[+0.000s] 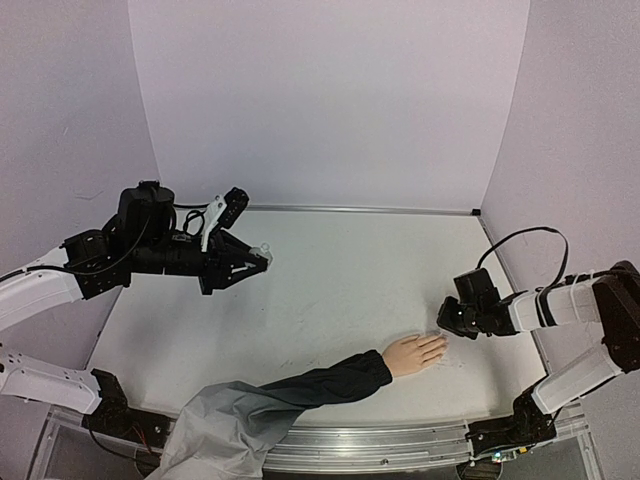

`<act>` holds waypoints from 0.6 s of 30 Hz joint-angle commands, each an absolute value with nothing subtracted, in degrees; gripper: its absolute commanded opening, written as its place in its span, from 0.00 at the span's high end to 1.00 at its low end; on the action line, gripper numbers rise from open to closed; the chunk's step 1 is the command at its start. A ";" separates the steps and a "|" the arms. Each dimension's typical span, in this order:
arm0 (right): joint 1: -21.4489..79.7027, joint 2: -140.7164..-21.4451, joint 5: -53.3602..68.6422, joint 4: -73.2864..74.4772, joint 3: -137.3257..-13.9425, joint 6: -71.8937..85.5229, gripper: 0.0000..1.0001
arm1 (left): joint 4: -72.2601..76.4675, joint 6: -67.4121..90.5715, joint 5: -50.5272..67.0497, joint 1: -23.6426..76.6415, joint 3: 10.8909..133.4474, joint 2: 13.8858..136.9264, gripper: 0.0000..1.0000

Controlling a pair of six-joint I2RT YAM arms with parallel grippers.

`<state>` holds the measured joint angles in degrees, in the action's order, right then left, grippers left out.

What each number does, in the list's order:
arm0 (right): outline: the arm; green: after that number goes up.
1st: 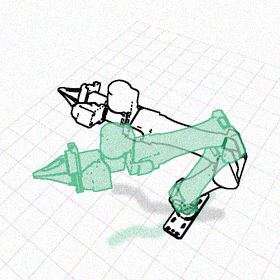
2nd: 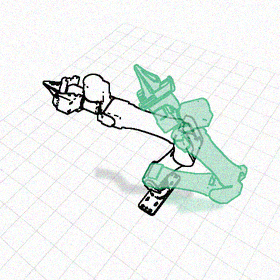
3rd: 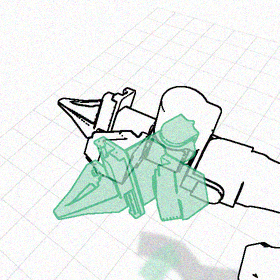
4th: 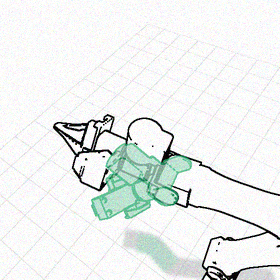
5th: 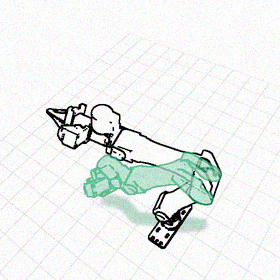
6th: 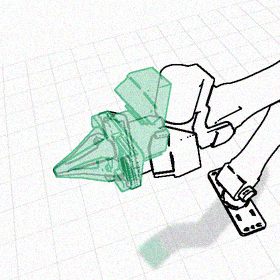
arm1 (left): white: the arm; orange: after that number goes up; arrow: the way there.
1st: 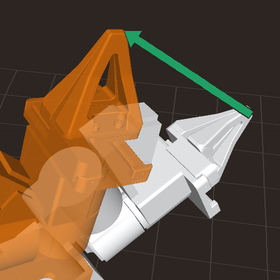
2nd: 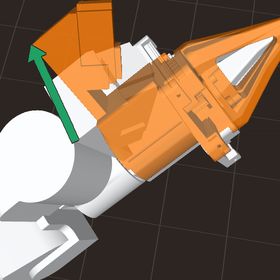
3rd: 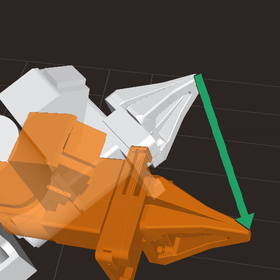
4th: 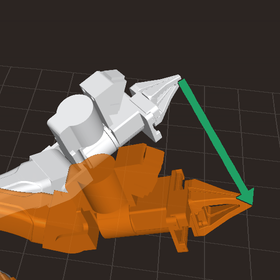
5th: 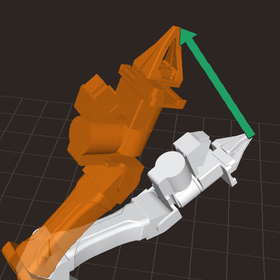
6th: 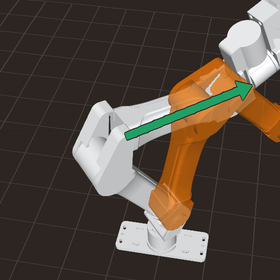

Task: Paint the nails

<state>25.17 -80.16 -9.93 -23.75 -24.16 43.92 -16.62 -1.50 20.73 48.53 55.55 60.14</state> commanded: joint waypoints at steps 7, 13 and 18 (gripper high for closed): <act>25.57 -81.81 -13.88 -22.07 -26.09 45.44 1.00 | -15.29 -2.19 19.89 48.45 58.28 59.84 1.00; 25.54 -81.75 -16.14 -21.43 -26.44 46.77 1.00 | -15.46 -2.61 19.73 48.43 58.35 59.96 1.00; 25.49 -75.62 -16.31 -18.93 -27.02 46.65 1.00 | -15.73 -2.90 19.50 48.42 57.98 59.70 1.00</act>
<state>25.17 -81.03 -14.13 -22.72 -24.38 46.22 -16.67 -1.74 20.29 48.53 55.55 60.20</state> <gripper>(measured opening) 0.157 0.230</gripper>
